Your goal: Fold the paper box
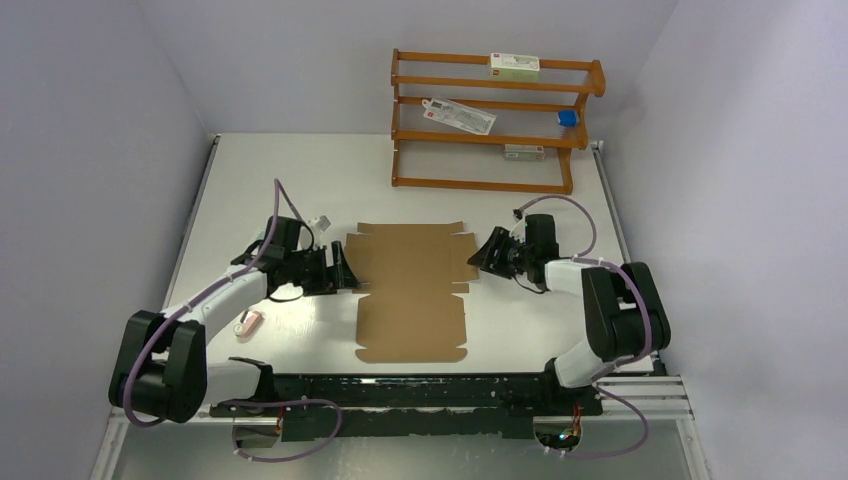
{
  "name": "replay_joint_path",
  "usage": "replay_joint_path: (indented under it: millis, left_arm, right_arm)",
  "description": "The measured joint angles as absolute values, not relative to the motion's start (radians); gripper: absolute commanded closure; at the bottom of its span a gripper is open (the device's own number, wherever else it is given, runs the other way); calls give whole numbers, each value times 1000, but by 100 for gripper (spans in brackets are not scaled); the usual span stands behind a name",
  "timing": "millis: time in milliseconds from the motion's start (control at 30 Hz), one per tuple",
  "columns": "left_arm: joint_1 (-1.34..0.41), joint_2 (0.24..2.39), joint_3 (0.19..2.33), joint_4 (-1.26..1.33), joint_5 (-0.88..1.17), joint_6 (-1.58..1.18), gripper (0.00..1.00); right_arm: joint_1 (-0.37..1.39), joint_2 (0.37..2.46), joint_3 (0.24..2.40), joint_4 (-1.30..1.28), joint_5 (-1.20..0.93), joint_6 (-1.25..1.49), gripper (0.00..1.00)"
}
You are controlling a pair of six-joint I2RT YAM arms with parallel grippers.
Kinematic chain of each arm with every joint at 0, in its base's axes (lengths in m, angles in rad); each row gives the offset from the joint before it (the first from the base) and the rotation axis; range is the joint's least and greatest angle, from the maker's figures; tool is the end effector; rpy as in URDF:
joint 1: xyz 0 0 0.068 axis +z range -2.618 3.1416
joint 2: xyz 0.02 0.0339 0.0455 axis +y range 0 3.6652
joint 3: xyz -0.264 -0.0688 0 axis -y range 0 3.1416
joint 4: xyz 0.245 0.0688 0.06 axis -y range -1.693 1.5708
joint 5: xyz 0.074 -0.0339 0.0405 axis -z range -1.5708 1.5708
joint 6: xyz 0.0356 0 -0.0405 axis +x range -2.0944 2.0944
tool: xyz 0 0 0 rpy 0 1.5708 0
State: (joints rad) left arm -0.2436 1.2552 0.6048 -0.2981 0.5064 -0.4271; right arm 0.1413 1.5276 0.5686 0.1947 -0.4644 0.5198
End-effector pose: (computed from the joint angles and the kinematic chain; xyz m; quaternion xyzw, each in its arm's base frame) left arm 0.2197 -0.0724 0.1784 -0.0081 0.9248 -0.3227 0.2014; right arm 0.2698 0.0545 0.1379 0.0797 0.8961 0.3241 0.2925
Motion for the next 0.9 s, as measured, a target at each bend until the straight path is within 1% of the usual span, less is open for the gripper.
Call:
replay_joint_path:
  millis: [100,267,367,467,633,900]
  left_arm:
    - [-243,1272,591,-272,513,-434,21]
    - [-242,1304,567,-231,530,-451,22]
    - [-241,1319,554,-205,538,-465,22]
    - [-239,1325,520,-156,548,-495,23]
    - [-239,1328,499,-116,548,-528,25]
    - [-229,1367,487,12,558,-615,28]
  right_arm:
    - [131,1588,561,267,-520,543,59]
    - [123,1666,561,363,-590,578,88]
    - [117,1706,556,406,-636,607,100]
    - [82,1740,537,489,-717,673,100]
    - [53,1758,529,562,-789,740,100]
    - [25,1774,529,643,-858,812,100]
